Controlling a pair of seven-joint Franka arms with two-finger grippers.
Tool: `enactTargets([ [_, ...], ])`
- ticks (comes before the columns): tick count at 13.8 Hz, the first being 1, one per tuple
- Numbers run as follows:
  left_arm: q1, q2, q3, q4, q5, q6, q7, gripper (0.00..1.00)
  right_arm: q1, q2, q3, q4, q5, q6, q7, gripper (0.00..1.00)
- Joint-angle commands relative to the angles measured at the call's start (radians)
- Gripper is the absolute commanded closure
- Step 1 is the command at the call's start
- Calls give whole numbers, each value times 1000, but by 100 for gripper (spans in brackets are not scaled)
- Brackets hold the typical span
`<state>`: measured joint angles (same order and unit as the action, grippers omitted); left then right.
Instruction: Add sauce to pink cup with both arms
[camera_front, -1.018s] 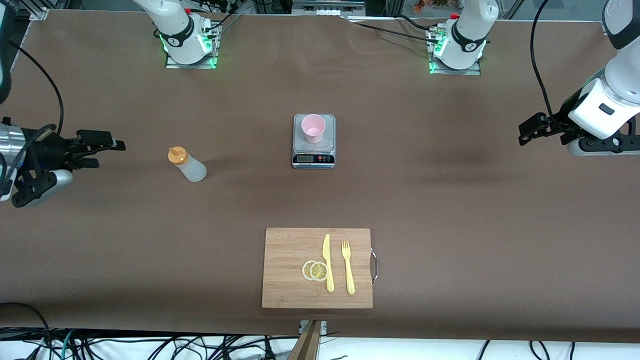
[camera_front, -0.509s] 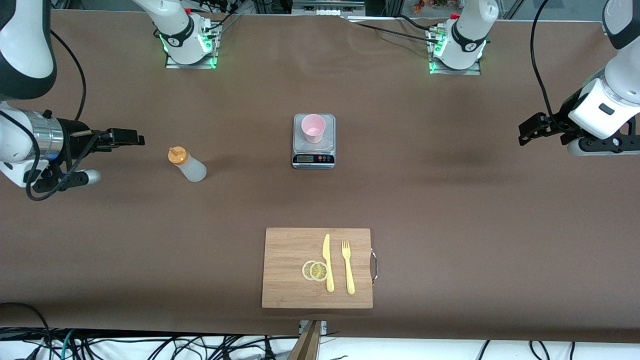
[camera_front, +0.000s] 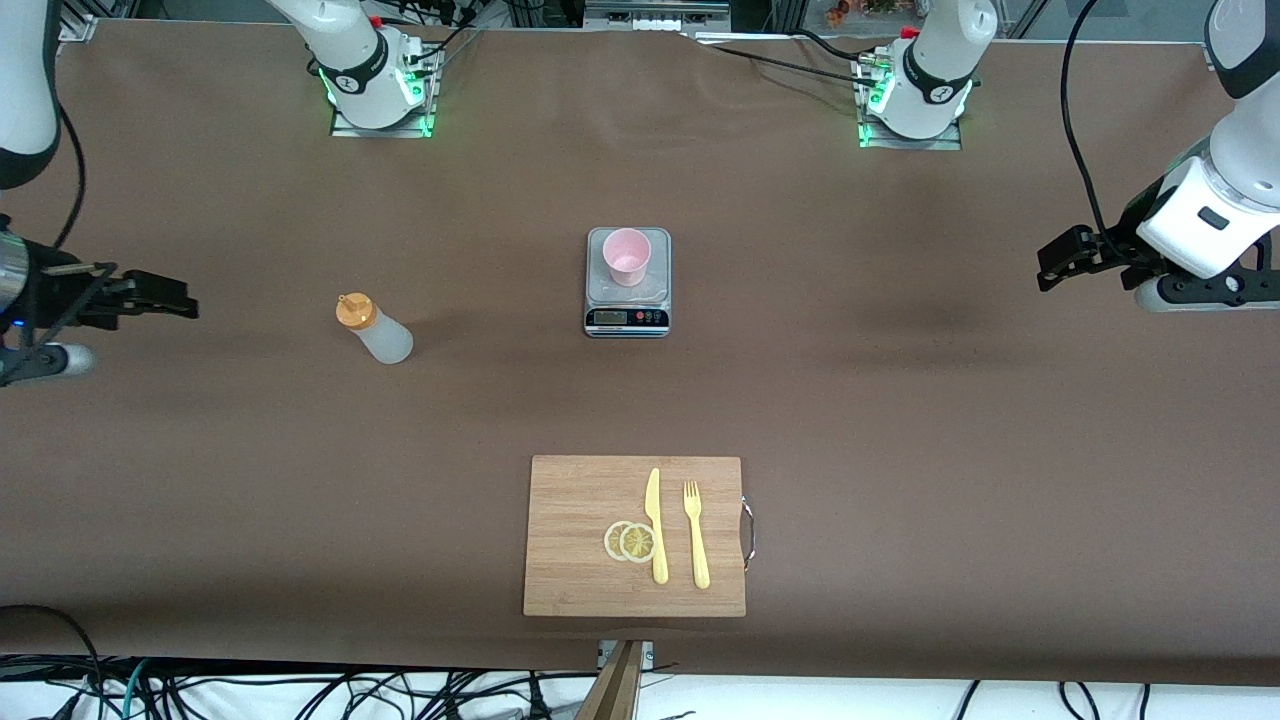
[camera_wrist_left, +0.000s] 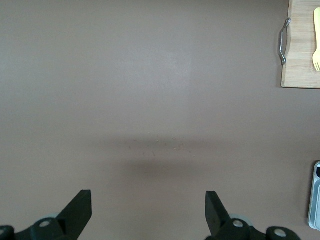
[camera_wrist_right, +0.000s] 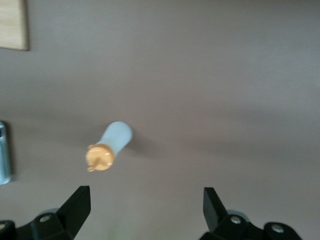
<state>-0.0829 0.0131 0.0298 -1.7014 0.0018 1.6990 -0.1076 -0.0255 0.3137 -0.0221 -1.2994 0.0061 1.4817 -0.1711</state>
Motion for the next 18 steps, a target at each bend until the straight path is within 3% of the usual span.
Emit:
enactTargets([
  [1,2,11,-2,29,17,-18,-7,0,-7,-71,7,-63,-55,31,-10,0],
  [8,2,11,-2,29,18,-18,-32,0,-2,-150,13,-204,-80,74,60,0],
  [18,2,11,-2,29,18,-18,-32,0,6,-131,14,-190,-23,74,105,0],
])
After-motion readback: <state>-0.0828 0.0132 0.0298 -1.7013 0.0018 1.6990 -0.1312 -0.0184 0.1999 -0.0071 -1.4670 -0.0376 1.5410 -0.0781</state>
